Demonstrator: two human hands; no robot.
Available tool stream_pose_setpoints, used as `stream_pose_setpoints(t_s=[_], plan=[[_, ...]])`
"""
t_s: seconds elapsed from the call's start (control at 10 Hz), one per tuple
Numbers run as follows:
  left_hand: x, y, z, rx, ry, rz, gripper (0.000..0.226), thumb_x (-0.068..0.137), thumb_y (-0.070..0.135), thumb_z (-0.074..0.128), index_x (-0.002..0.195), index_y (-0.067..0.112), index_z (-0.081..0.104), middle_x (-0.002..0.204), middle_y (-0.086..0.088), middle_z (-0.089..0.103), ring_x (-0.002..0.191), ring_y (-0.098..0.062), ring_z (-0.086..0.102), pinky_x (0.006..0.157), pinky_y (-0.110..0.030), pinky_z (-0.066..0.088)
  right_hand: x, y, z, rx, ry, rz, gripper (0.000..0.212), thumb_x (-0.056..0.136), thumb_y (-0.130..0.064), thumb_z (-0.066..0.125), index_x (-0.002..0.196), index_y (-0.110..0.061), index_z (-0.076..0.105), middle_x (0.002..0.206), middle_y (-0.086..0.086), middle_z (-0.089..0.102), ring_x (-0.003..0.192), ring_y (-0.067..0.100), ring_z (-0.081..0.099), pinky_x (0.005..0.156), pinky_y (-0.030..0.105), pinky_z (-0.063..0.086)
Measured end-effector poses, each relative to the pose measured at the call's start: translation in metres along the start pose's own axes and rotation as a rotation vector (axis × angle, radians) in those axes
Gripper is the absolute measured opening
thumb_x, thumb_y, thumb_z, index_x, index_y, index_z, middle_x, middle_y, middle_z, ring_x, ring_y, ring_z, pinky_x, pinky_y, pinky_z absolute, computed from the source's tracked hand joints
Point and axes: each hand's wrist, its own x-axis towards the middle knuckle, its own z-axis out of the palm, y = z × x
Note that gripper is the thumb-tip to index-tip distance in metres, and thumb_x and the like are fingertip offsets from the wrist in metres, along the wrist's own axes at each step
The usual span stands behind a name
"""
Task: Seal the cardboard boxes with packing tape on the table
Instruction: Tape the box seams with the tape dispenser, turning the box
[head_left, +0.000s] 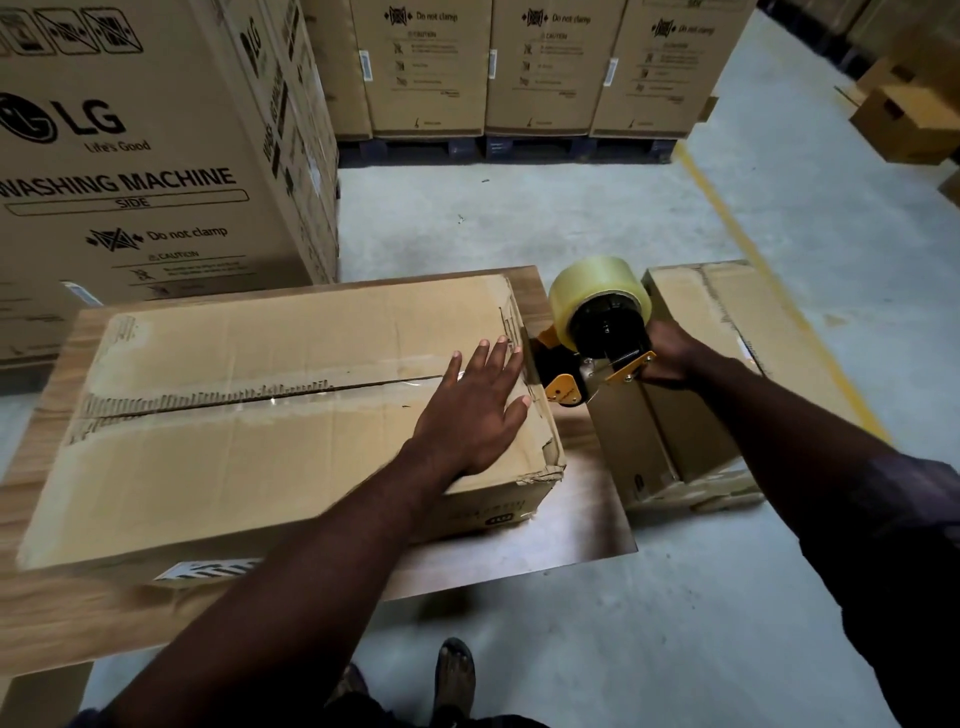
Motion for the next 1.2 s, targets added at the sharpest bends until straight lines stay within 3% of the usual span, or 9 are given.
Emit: stream_pose_setpoints(t_s=[0.1,0.2,0.3,0.4,0.5,0.7,0.8,1.0,1.2], plan=[[0.0,-0.001,0.0,-0.004,-0.011,-0.007,0.066,0.105,0.05,0.021,0.162,0.022,0.002,0.169,-0.001,0.0,0.155,-0.018,-0.006,0.125,-0.045,-0.001,0.013,-0.012,-0.015,-0.012,0.108,-0.011,0.017,0.091,-0.002,0.061,0.076,-0.01,0.056,0.076,0.014,0.052,0.068,0.023,0.051,0.074,0.017,0.042],[0.001,0.0,0.0,0.001,-0.006,-0.01,0.065,0.105,0.05,0.021,0.162,0.022,0.001,0.169,-0.001,0.0,0.155,-0.018,-0.005,0.125,-0.046,-0.001,0.019,-0.016,-0.025,0.099,-0.033,0.017,0.035,0.09,0.002,0.064,0.063,-0.014,0.049,0.064,0.005,0.049,0.057,0.01,0.05,0.054,0.009,0.038],[-0.001,0.0,-0.001,-0.006,-0.013,-0.01,0.064,0.106,0.049,0.021,0.162,0.024,0.001,0.169,0.0,0.0,0.155,-0.017,-0.006,0.125,-0.045,-0.001,0.015,-0.025,-0.024,0.044,-0.138,0.095,0.034,0.084,-0.018,0.07,0.058,-0.022,0.049,0.059,0.002,0.053,0.052,0.012,0.05,0.054,0.022,0.041],[-0.001,0.0,-0.003,-0.008,-0.015,-0.005,0.064,0.106,0.049,0.021,0.162,0.024,0.001,0.169,-0.001,0.0,0.155,-0.017,-0.006,0.125,-0.045,-0.001,0.011,-0.015,0.003,0.169,-0.176,0.179,0.022,0.075,-0.024,0.071,0.062,-0.017,0.054,0.055,-0.004,0.055,0.054,0.009,0.052,0.058,0.024,0.043],[-0.001,0.0,-0.004,-0.009,-0.016,0.0,0.064,0.106,0.048,0.022,0.162,0.023,0.002,0.169,-0.001,0.0,0.155,-0.018,-0.004,0.125,-0.046,-0.001,-0.004,-0.001,0.042,0.383,-0.167,0.324,0.018,0.078,-0.026,0.072,0.071,-0.012,0.064,0.066,0.008,0.059,0.057,0.022,0.053,0.055,0.031,0.046],[-0.002,0.001,-0.005,-0.008,-0.024,0.001,0.064,0.106,0.047,0.022,0.162,0.023,0.001,0.169,-0.002,0.0,0.155,-0.018,-0.005,0.125,-0.045,-0.002,-0.023,-0.041,0.111,1.25,-0.145,0.617,0.03,0.097,-0.008,0.057,0.07,-0.014,0.047,0.048,0.0,0.041,0.036,0.011,0.036,0.039,0.018,0.031],[-0.001,0.001,-0.005,-0.003,-0.033,0.001,0.064,0.106,0.047,0.022,0.162,0.023,0.001,0.169,-0.002,0.0,0.155,-0.018,-0.005,0.125,-0.045,-0.002,-0.014,-0.062,0.136,1.546,-0.15,0.666,0.035,0.102,-0.013,0.046,0.068,-0.017,0.041,0.044,-0.006,0.037,0.032,0.007,0.033,0.035,0.019,0.033],[-0.01,-0.003,-0.008,-0.016,-0.014,0.008,0.065,0.106,0.049,0.023,0.162,0.025,0.0,0.169,0.0,-0.003,0.155,-0.016,-0.007,0.125,-0.044,-0.003,-0.013,-0.094,0.159,1.729,-0.156,0.665,0.057,0.101,-0.019,0.047,0.044,-0.018,0.045,0.043,-0.005,0.035,0.033,0.008,0.033,0.036,0.018,0.034],[-0.028,-0.02,-0.013,-0.024,-0.007,-0.005,0.064,0.105,0.05,0.024,0.161,0.029,0.001,0.169,0.002,-0.002,0.155,-0.013,-0.007,0.126,-0.044,0.0,-0.008,-0.106,0.182,1.821,-0.209,0.65,0.045,0.101,-0.023,0.051,0.056,-0.015,0.049,0.049,-0.003,0.039,0.039,0.011,0.038,0.041,0.022,0.035]])
